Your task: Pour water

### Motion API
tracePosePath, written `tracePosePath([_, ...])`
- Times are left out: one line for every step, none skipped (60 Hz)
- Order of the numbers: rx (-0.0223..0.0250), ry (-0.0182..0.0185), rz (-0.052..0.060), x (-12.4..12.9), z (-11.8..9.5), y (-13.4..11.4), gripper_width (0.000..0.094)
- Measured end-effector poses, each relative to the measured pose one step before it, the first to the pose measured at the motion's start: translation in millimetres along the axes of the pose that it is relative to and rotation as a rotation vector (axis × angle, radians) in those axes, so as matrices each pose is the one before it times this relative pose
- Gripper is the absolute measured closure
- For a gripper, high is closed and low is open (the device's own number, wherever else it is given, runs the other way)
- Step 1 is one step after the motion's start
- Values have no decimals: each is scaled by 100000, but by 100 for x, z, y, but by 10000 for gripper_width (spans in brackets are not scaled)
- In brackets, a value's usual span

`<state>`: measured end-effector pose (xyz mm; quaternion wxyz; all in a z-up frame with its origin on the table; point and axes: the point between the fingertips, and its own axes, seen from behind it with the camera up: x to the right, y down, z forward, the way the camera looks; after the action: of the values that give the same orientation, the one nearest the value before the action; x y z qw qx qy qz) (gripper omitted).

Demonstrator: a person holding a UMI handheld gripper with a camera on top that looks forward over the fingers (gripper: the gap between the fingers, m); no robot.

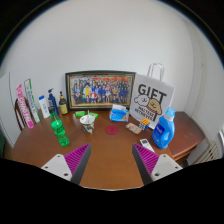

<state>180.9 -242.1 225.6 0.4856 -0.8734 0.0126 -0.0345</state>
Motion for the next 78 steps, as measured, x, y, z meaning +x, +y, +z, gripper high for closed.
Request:
tracePosePath([-137, 95, 161, 5, 8, 42, 86])
tracePosePath([-100, 51, 151, 9, 19, 39, 86])
tracePosePath([-129, 30, 149, -3, 33, 49, 85])
tracePosePath([-165, -5, 118, -18, 29, 60, 86])
tracePosePath([-140, -12, 114, -22, 40, 63, 86])
tracePosePath([-91, -54, 73, -35, 53, 56, 86])
tracePosePath([-122, -136, 62, -67, 76, 75, 84])
tracePosePath([-130, -186, 47, -113, 74, 108, 85])
tracePosePath([115, -375, 64, -127, 107, 214, 83])
tracePosePath([-104, -322, -29, -91, 95, 96, 84])
tracePosePath([-106, -190, -38, -112, 106, 121, 85])
tracePosePath([-173, -190, -14, -144, 89, 120, 82])
tracePosePath([-193, -203, 12, -167, 105, 143, 85])
tracePosePath([-186, -262, 74, -203, 96, 134, 85])
tracePosePath([-418, -485, 97, -210, 79, 15, 86])
tracePosePath([-124, -417, 118, -327, 99, 91, 83])
tracePosePath([-120, -510, 100, -392, 80, 79, 87])
tracePosePath([-91, -577, 95, -411, 103, 89, 83])
tracePosePath([-28, -572, 65, -418, 116, 50, 84])
tracePosePath([-53, -592, 75, -453, 133, 59, 83])
tracePosePath([-122, -613, -18, -497, 118, 74, 86])
tracePosePath([-170, -684, -49, -539, 150, 110, 83])
tracePosePath([-195, -750, -140, -580, 169, 114, 83])
tracePosePath([-183, -785, -142, -605, 198, 124, 83])
tracePosePath([-238, -744, -226, -651, 215, 110, 85])
tracePosePath([-322, -682, -208, -673, 250, 116, 85])
tracePosePath([-309, -662, -295, -670, 244, 119, 85])
tracePosePath([-273, -776, -341, -704, 287, 127, 80])
tracePosePath([-200, -811, -355, -764, 294, 102, 82])
tracePosePath([-105, -859, -384, -778, 289, 83, 82])
tracePosePath([14, -849, -388, -815, 304, 33, 82])
tracePosePath([87, -850, -410, -799, 320, 7, 82])
tracePosePath([98, -872, -472, -802, 347, 25, 82])
tracePosePath([66, -863, -449, -829, 373, 33, 81])
tracePosePath([98, -831, -432, -829, 382, 20, 81])
tracePosePath([174, -775, -359, -826, 384, 0, 81])
tracePosePath([285, -775, -253, -837, 412, -59, 82])
tracePosePath([312, -792, -232, -828, 422, -35, 82])
tracePosePath([173, -732, -230, -775, 457, 6, 80])
tracePosePath([42, -642, -217, -708, 515, 56, 81])
tracePosePath([-41, -421, -57, -682, 491, 22, 82])
tracePosePath([59, -329, 82, -621, 531, 16, 82])
tracePosePath([120, -432, 238, -655, 565, -22, 80])
tracePosePath([210, -398, 421, -649, 572, -46, 81])
tracePosePath([379, -402, 433, -592, 616, -69, 80])
tracePosePath([581, -294, 469, -580, 629, -137, 80])
tracePosePath([680, -175, 372, -498, 664, -145, 80])
tracePosePath([696, 78, 244, -400, 707, -115, 84])
tracePosePath([516, 396, 235, -305, 687, -67, 83])
tracePosePath([328, 545, 127, -253, 687, -44, 83])
tracePosePath([371, 654, 129, -231, 690, -54, 83])
tracePosePath([526, 677, 144, -188, 680, -93, 83])
tracePosePath([597, 684, 115, -153, 695, -110, 82])
tracePosePath([550, 872, 182, -110, 703, -99, 81])
tracePosePath([638, 1068, 258, -17, 711, -119, 82])
tracePosePath([699, 1040, 454, 3, 709, -121, 81])
tracePosePath([724, 943, 595, -45, 707, -133, 82])
tracePosePath([1072, 769, 677, -78, 719, -76, 83])
tracePosePath([878, 604, 619, -78, 634, -183, 83])
tracePosePath([1074, 553, 572, -48, 625, -213, 85])
tracePosePath([1141, 593, 501, 17, 633, -216, 83])
tracePosePath([1119, 730, 446, 63, 614, -170, 79])
tracePosePath([970, 828, 344, 86, 611, -108, 80])
tracePosePath([529, 713, 118, 130, 629, -129, 83])
tracePosePath([644, 294, 5, -30, 524, -21, 87])
tracePosePath([589, 106, -76, 65, 506, 61, 96])
tracePosePath([322, 310, -2, 24, 476, 56, 107])
tracePosePath([247, 305, 66, 47, 413, 36, 117])
tracePosePath([398, 247, 124, 29, 380, -6, 126])
tracePosePath([530, 123, 92, 18, 338, -27, 133])
tracePosePath([561, 13, 71, -21, 317, -8, 140])
tracePosePath([500, -40, 63, -28, 293, -10, 149])
tracePosePath([555, -165, 21, -62, 240, -16, 158])
tracePosePath([833, -170, 103, -170, 261, -84, 168])
tracePosePath([733, -386, 10, -91, 141, -114, 182])
tracePosePath([932, -522, -190, -61, 160, -34, 201])
tracePosePath([819, -502, -359, -129, 91, -102, 226])
tracePosePath([748, -404, -627, -127, 91, -80, 249])
